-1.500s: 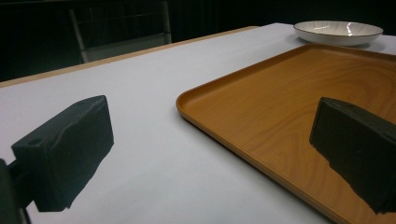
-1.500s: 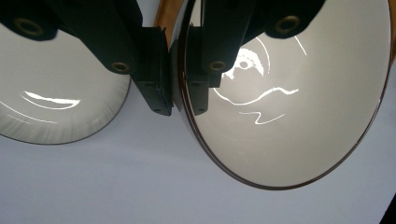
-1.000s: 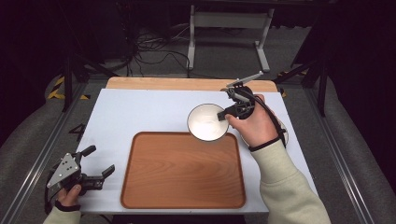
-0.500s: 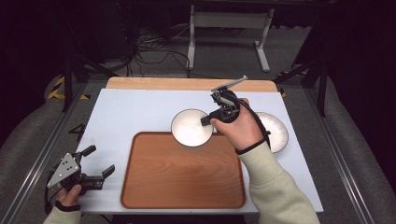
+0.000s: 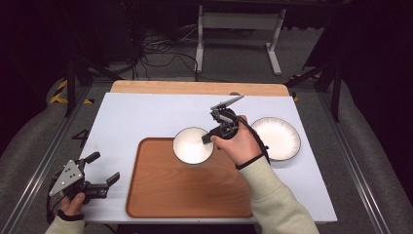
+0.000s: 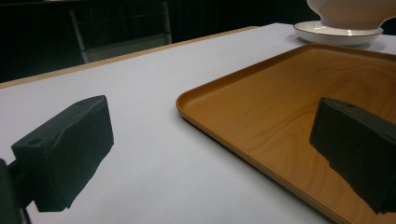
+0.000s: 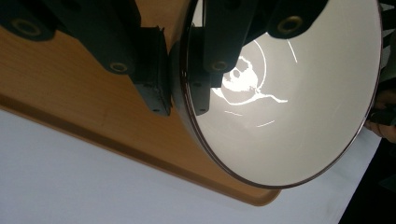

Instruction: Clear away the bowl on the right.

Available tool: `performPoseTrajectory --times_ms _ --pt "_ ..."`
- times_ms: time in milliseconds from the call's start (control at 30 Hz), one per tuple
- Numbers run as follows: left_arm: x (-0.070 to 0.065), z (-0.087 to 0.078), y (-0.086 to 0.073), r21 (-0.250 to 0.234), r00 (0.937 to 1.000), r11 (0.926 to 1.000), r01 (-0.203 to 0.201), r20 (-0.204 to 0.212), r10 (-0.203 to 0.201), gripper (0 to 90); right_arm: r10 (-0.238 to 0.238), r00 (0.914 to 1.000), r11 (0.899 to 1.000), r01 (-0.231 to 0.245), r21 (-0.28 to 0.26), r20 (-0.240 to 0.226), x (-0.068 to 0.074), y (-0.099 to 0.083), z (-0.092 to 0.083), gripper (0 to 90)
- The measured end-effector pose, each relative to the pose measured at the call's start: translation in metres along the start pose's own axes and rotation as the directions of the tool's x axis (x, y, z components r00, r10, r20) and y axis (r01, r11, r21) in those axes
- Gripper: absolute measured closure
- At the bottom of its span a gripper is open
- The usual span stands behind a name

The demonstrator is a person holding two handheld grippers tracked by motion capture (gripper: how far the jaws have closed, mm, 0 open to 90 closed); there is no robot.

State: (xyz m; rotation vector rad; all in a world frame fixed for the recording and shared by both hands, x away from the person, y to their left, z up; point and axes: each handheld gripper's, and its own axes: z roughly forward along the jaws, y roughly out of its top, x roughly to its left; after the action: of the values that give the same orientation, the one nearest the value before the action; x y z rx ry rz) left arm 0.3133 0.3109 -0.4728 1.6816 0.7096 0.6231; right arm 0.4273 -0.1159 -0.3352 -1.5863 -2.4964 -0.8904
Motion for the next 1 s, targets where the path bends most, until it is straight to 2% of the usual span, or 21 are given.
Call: performPoseTrajectory --times_ms 400,1000 --pt "0.0 0.0 0.0 0.002 1.0 1.0 -0.003 0.001 0.003 0.3 0.009 1.0 0.999 -0.009 0.044 -0.004 -0.004 -0.01 0.027 80.6" --pt "0.0 0.0 0.0 0.007 1.0 1.0 -0.007 0.006 0.007 0.3 0.004 0.9999 0.996 -0.005 0.085 0.012 -0.007 -0.022 0.052 79.6"
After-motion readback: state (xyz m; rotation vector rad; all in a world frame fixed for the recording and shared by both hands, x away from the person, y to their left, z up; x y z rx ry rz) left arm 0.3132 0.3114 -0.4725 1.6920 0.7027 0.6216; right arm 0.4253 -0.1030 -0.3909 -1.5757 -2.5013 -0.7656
